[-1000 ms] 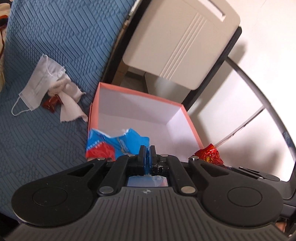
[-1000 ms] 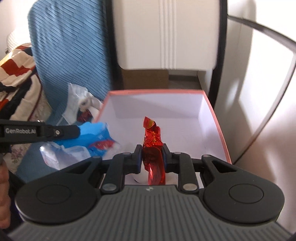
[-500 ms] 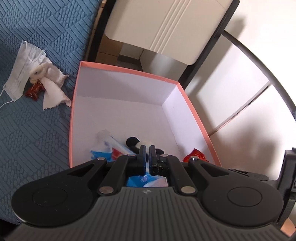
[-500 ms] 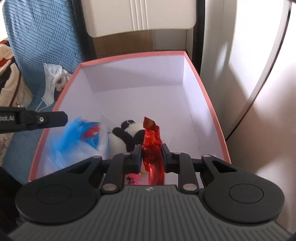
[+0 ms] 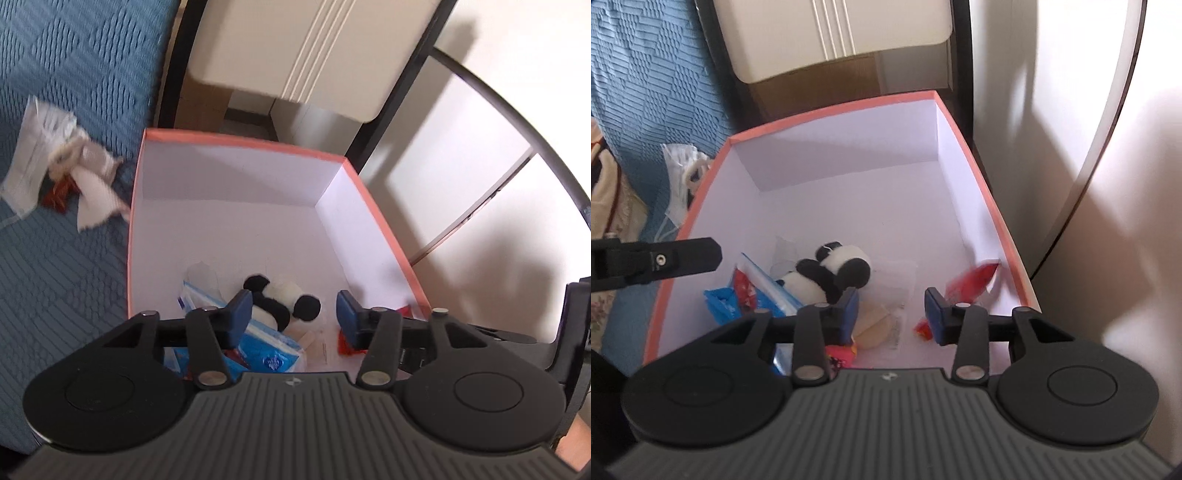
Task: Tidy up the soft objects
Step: 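Withdraw both tools from the pink box back toward the cushion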
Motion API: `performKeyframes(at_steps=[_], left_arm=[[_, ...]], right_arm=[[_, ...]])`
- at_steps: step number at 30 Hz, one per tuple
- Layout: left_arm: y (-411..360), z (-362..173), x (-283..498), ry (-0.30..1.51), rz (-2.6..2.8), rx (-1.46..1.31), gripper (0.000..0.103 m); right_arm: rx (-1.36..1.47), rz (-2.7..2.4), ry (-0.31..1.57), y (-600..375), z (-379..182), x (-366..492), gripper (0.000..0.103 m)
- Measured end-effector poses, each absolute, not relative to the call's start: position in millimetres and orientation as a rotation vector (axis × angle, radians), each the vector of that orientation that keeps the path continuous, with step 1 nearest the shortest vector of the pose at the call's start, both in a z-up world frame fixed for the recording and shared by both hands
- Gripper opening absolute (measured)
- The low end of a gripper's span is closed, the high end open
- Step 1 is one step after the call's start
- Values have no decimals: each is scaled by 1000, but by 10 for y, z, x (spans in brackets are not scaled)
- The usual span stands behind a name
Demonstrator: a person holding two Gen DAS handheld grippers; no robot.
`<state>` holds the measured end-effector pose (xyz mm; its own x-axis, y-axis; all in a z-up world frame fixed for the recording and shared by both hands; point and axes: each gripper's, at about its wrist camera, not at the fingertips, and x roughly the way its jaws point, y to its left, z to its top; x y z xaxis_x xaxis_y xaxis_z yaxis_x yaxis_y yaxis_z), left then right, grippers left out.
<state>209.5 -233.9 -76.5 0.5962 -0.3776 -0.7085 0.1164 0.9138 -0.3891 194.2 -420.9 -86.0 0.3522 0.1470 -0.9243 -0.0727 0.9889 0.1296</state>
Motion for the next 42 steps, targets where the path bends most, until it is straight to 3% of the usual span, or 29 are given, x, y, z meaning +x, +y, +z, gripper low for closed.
performKeyframes(at_steps=[24,42], left_arm=[[-1563,365,1393,607,-256,-268,59],[-912,337,1089,511,-159,-301,59]], right_arm=[[72,181,958,-3585,240,1757,42],[-8,273,937,-2856,340,1509,42]])
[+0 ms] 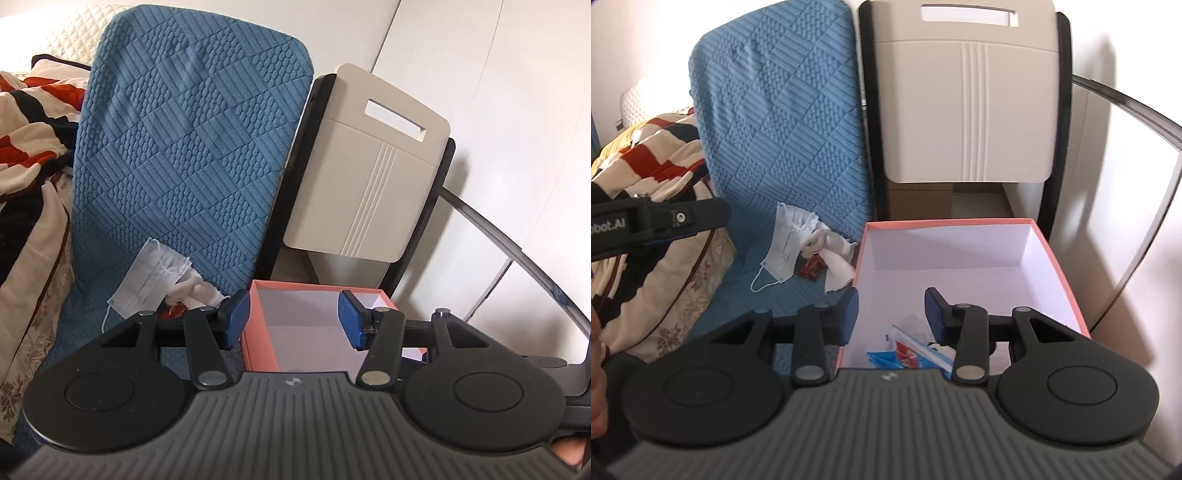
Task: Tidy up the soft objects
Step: 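Withdraw both tools from the pink box back toward the cushion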
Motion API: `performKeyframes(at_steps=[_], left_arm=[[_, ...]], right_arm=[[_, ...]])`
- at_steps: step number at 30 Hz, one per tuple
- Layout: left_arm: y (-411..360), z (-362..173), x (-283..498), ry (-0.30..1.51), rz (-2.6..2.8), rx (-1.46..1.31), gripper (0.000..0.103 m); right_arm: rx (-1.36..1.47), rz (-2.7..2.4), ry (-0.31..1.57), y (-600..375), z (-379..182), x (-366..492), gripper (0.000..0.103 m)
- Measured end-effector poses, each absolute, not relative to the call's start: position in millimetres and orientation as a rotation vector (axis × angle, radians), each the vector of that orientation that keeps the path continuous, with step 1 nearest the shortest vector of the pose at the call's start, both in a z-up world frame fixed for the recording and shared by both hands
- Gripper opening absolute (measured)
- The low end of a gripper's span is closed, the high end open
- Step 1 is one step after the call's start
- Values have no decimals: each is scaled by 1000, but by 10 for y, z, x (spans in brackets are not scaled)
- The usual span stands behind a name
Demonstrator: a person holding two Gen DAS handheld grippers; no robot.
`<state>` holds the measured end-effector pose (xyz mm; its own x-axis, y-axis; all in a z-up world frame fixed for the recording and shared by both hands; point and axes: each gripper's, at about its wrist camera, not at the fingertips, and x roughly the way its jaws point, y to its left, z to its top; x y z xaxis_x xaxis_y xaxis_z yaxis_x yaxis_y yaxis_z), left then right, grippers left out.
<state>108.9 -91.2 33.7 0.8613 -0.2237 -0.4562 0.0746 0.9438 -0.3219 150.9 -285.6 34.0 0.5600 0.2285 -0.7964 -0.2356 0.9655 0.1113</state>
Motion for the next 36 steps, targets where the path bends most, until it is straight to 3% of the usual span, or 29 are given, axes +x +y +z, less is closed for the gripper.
performKeyframes(at_steps=[36], left_arm=[[-42,-614,794,563,-29,-287,59]], right_arm=[[-75,328,1019,-1854,-489,1189,42]])
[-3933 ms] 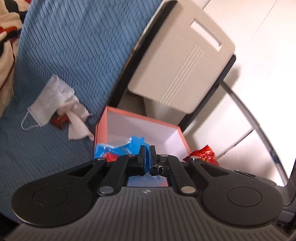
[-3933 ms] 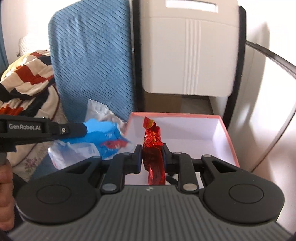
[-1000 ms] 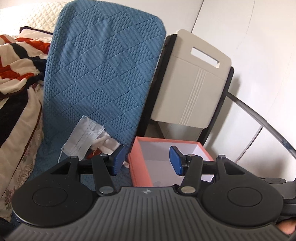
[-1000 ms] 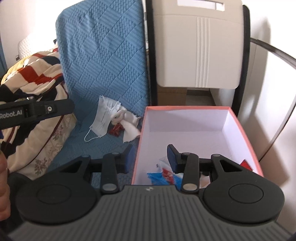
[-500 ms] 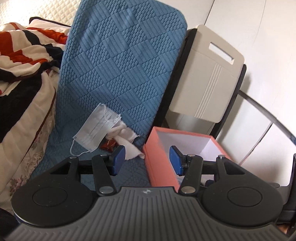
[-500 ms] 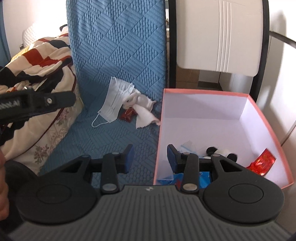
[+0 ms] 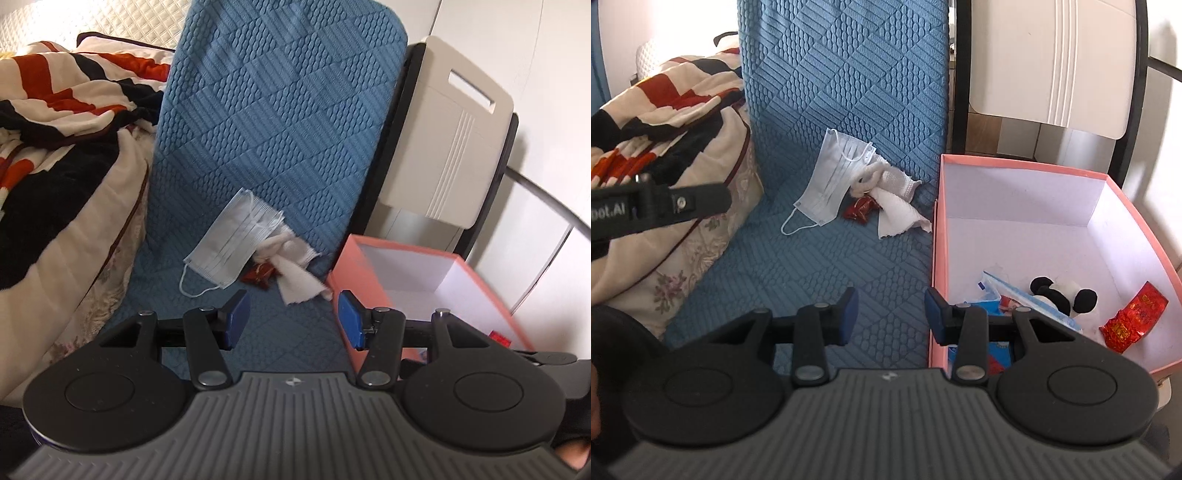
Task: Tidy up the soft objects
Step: 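Withdraw both tools from the pink box back toward the cushion, then lower the right gripper onto the white towel while the left gripper lowers onto the white mask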
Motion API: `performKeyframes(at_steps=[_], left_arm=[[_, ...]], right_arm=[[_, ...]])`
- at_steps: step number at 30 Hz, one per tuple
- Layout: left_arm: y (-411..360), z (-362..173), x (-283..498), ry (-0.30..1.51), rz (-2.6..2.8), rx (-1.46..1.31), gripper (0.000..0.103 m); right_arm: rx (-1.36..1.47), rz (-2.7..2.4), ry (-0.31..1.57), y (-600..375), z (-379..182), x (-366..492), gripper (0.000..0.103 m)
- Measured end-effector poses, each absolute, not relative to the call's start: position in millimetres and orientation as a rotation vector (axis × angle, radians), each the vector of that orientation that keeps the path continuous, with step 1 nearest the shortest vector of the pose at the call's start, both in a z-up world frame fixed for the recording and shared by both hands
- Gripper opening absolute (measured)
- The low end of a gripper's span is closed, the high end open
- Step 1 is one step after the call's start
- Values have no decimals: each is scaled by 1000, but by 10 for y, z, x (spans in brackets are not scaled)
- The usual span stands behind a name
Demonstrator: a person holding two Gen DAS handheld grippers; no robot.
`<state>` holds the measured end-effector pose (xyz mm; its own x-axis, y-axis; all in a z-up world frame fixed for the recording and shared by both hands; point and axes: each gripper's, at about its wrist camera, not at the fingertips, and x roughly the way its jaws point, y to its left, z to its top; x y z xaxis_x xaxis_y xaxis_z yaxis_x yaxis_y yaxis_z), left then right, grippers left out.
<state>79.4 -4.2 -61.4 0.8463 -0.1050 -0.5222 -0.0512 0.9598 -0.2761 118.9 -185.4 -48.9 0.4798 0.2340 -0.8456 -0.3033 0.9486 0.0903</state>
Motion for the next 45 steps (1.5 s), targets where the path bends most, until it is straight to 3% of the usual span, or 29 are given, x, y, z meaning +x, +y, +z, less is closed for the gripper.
performKeyframes(at_steps=[23,45], left_arm=[[63,-1257,1180,604,-89,-234,59],[517,-1535,2090,699,-102,-267,59]], right_arm=[[-66,284,1025,-1777,-836,1122,42],[-113,373,1015,-1338,-1054,1815,42]])
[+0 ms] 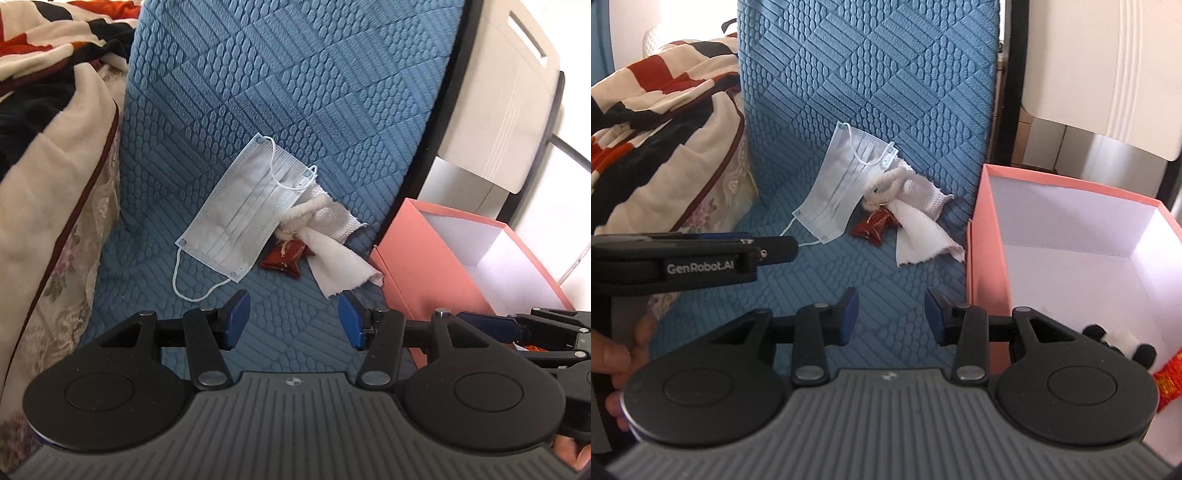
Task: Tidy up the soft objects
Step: 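Lower the right gripper onto the white towel while the left gripper lowers onto the white mask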
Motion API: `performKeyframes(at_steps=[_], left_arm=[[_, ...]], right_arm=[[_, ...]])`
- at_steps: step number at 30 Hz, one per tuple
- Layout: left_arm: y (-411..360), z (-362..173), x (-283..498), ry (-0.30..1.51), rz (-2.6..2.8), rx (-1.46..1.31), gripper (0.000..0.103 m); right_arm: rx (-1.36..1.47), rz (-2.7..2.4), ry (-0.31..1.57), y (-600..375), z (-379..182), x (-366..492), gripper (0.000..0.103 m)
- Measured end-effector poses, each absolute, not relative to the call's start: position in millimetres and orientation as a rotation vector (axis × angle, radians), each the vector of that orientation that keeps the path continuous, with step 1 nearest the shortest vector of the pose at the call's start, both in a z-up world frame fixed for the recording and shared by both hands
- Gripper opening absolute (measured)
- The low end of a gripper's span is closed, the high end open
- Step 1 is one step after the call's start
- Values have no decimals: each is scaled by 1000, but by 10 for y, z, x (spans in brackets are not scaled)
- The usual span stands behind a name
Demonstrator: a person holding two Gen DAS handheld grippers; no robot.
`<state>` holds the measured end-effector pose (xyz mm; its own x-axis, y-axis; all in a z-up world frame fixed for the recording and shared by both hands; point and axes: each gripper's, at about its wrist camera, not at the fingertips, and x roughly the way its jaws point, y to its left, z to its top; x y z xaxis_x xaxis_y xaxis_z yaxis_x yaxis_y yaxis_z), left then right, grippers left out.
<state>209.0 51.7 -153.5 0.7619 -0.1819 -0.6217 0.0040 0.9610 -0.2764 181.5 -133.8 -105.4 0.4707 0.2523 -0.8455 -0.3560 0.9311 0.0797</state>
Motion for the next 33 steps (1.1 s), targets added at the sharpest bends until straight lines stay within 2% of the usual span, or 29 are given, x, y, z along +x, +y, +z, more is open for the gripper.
performKeyframes(at_steps=[17,33], left_arm=[[866,-1854,3162,801,-59,-208,59],[804,-2062,3488,885,-167,-101,59]], right_arm=[[-121,364,1079,-1148,-1520,2544,42],[-184,409,1125,-906,-1914,3028,42]])
